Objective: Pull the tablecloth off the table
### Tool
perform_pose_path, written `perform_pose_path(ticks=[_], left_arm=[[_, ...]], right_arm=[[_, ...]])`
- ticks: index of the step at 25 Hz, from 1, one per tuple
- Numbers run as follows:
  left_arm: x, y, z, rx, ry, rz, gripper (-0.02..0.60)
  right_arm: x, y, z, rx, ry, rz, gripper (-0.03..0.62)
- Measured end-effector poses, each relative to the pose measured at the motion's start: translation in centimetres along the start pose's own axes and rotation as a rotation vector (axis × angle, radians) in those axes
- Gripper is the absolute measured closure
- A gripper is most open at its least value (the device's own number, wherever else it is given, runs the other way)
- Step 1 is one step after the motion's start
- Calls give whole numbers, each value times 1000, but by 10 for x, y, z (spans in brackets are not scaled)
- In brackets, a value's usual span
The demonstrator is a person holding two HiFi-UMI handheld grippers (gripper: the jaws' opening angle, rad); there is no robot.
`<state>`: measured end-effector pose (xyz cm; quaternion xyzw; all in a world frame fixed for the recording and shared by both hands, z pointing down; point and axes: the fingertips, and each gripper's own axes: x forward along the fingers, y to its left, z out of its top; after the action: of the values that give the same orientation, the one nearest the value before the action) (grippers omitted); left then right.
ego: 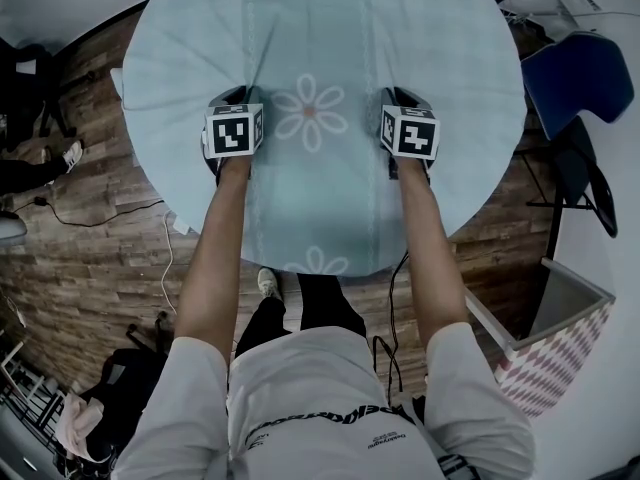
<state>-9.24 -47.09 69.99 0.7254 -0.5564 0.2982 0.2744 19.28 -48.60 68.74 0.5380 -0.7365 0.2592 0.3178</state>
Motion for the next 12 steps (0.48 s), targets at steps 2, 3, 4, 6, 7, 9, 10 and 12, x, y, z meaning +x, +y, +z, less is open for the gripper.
perform_pose_path(ticks=[2, 3, 4, 6, 7, 9, 10, 12], left_arm=[[-2, 0, -1, -11, -6, -13, 531], [-3, 1, -1, -20, -10, -20, 540], [-4, 0, -2, -27, -14, -26, 549], [-3, -2, -2, -29, -19, -33, 560], [-3, -3, -1, -25, -22, -33, 561], [-3, -3, -2, -15, -29, -30, 565], [-3, -3, -2, -12, -33, -31, 565], [-6, -2, -3, -11, -41, -36, 566]], right_arm=[[-1, 1, -1, 25, -4, 12, 531], [-1, 3, -3, 31, -3, 18, 538], [-1, 5, -3, 30, -1, 23, 544], [-1, 5, -4, 20, 5, 24, 556], [-2, 5, -4, 14, 8, 22, 557], [-2, 6, -5, 2, 21, 18, 559], [-2, 7, -6, 0, 28, 18, 559], [-3, 10, -6, 17, 26, 30, 559]])
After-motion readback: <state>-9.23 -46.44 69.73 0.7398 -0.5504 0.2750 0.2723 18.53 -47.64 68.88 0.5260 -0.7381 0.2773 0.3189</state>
